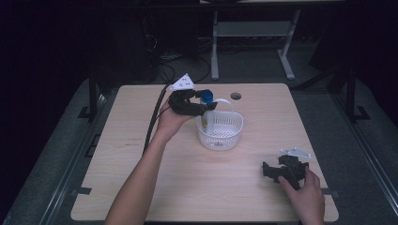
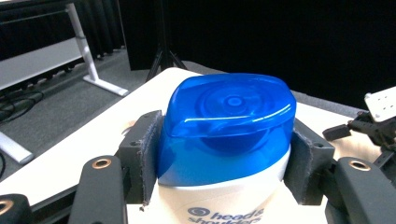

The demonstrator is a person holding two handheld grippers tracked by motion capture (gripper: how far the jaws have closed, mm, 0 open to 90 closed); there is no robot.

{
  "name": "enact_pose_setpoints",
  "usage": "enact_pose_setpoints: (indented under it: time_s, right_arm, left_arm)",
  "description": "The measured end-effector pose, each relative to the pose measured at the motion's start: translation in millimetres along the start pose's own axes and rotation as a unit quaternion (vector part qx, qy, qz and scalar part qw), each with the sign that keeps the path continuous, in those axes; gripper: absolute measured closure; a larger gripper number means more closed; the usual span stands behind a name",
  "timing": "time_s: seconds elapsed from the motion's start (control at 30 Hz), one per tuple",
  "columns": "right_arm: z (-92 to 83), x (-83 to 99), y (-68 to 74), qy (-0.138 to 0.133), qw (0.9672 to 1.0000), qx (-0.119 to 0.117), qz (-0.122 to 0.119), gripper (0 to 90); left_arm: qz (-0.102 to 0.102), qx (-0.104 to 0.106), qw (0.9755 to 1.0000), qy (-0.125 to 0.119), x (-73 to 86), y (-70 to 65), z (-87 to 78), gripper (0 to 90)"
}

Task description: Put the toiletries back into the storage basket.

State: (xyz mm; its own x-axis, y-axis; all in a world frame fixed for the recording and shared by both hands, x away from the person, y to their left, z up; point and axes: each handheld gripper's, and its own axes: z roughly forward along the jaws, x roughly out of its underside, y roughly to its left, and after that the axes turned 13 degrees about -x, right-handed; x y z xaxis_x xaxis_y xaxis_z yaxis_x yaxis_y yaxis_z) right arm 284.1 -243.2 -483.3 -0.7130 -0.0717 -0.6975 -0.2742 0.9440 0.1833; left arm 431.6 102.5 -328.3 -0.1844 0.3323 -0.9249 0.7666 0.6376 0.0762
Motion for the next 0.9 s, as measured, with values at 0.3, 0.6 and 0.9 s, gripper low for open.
enact_pose_setpoints:
  time_s: [0.3,0.6,0.9]
  right_arm:
    - [0.0,0.0,0.0,0.0,1.0,0.0,0.0,0.0]
    - [0.0,0.0,0.0,0.0,1.0,0.0,0.0,0.0]
    - [0.0,0.0,0.0,0.0,1.0,0.0,0.0,0.0]
  left_arm:
    - [-0.004,-0.002,0.9999,0.013,17.6,-2.3,9.5,37.4]
    - [0.004,-0.001,0.9995,0.031,27.5,-5.3,18.1,37.4]
    - [0.002,-0.005,0.9994,0.034,36.8,-3.7,19.6,37.5]
